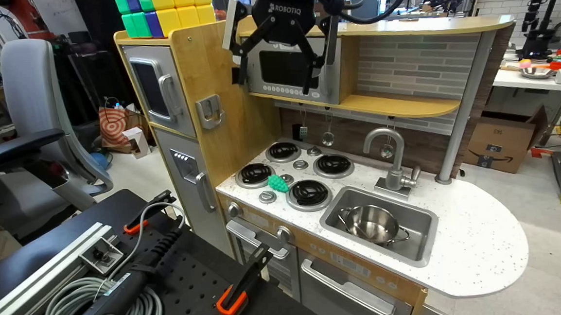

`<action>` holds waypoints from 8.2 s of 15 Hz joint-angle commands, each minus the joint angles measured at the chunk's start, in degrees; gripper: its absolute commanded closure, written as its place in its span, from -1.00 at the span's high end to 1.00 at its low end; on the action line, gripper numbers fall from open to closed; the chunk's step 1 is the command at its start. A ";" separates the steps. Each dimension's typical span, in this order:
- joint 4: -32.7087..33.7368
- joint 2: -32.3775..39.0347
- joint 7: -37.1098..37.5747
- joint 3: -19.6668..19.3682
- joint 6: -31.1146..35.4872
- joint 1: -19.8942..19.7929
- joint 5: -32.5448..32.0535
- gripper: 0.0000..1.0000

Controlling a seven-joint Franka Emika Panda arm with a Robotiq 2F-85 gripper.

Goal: Pick the green object on the stove and put it in the pot in the sink

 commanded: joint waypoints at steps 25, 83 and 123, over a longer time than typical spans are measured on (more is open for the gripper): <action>8.29 29.81 6.26 6.48 35.04 5.69 -14.53 1.00; 30.48 55.48 21.57 11.79 39.13 6.60 -18.11 -0.62; 51.33 60.88 29.19 6.94 7.67 -3.92 -11.36 1.00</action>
